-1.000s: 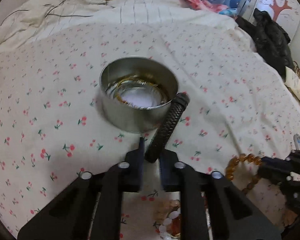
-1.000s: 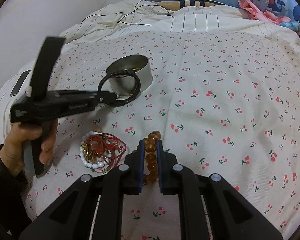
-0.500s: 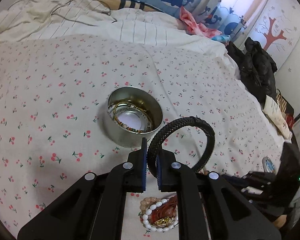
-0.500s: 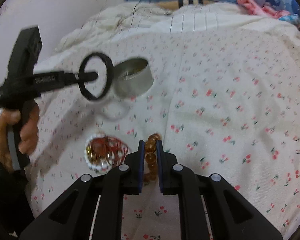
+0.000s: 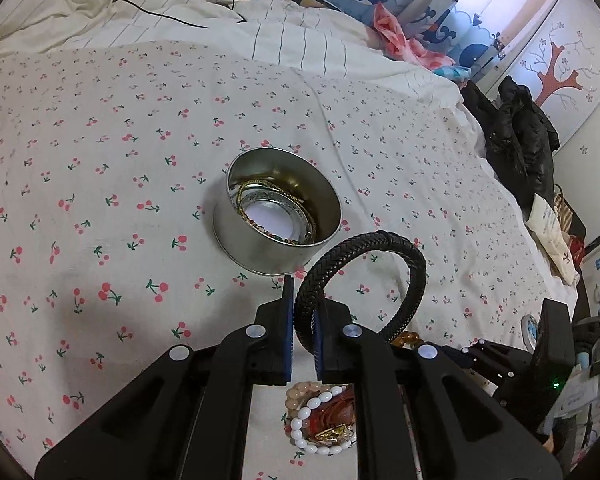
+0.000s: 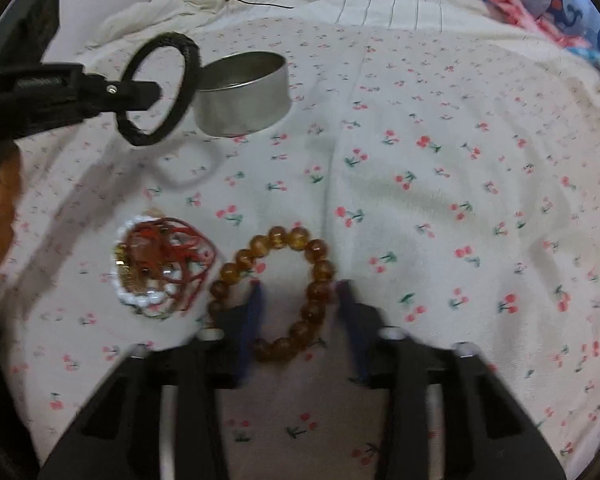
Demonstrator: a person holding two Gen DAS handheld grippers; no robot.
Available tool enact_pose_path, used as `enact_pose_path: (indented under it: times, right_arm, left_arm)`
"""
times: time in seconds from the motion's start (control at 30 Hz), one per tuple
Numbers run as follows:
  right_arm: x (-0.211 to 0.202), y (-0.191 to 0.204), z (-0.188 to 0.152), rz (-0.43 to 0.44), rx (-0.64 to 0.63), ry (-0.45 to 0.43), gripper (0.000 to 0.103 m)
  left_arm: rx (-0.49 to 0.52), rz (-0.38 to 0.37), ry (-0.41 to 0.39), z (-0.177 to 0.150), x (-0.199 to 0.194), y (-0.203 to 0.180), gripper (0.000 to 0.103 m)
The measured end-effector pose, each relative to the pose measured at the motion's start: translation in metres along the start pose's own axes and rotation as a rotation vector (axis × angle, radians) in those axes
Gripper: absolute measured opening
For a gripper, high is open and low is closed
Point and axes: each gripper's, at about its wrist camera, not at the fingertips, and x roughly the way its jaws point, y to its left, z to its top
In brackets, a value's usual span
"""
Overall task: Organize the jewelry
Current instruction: 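Lift the black leather bracelet with the left gripper and drop it into the tin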
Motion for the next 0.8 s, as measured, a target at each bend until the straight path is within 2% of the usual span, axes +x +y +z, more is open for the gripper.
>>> enact_pose_path:
  times: [0.17, 0.4, 0.67, 0.8]
  right_arm:
    - [-0.02, -0.015, 0.003, 0.097, 0.087, -0.076, 0.012]
    - [-0.043, -0.027, 0.01, 0.192, 0.154, -0.18, 0.012]
    - [-0.053, -0.025, 0.017, 0.251, 0.172, -0.227, 0.012]
    - [-0.055, -0.024, 0.016, 0.262, 0.172, -0.228, 0.012]
  left_arm:
    - [-0.044, -0.041, -0.009, 0.014, -0.005, 0.003, 0.007]
    - [-0.092, -0.01, 0.014, 0.05, 0.016, 0.009, 0.007]
    - [-0.065, 0.166, 0.081, 0.071, 0.055, 0.004, 0.008]
    - [-0.038, 0.26, 0.099, 0.075, 0.062, 0.001, 0.019]
